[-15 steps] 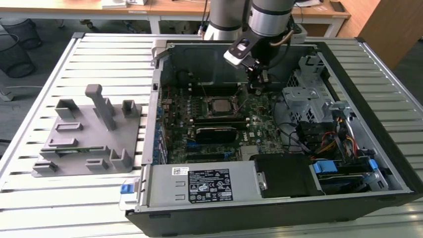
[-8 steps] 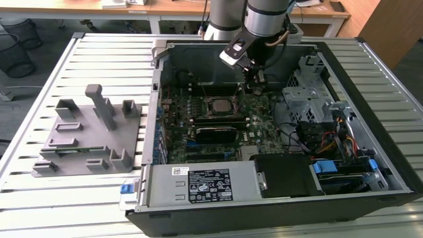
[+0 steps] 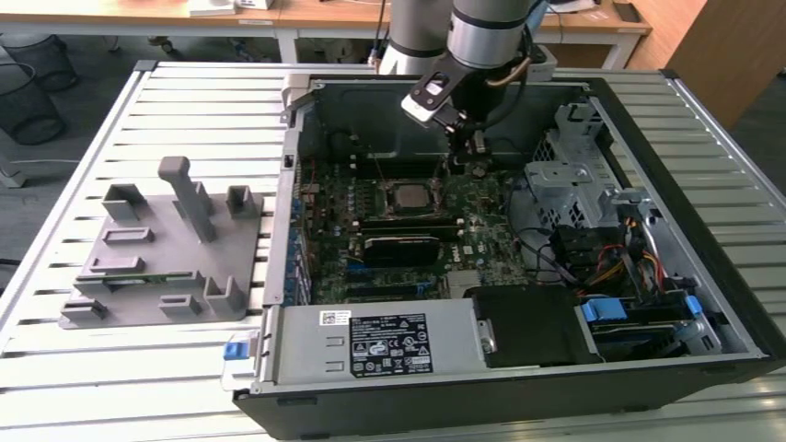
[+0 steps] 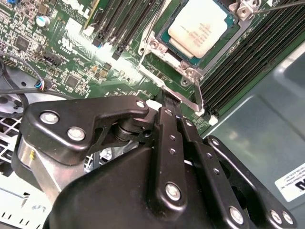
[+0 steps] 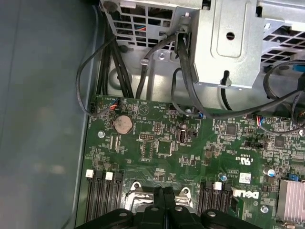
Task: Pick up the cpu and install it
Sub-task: 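Close the cpu cover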
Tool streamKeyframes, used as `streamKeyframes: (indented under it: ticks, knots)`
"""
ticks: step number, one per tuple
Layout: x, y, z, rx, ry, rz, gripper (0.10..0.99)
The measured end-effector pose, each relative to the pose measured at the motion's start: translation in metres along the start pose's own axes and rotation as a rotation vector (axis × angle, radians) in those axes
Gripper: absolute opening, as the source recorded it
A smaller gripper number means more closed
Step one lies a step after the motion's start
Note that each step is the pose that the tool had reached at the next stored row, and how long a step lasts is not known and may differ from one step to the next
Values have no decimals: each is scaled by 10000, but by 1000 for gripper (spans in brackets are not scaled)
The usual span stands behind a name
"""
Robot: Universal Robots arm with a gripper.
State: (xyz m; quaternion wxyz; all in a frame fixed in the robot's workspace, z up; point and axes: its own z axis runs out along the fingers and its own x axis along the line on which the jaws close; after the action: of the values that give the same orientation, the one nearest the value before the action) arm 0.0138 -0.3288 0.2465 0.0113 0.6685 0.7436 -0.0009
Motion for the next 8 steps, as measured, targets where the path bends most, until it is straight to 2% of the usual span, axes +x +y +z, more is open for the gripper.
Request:
streamKeyframes:
  ticks: [8]
  knots:
    - [12,-58,8,0,1,1,106]
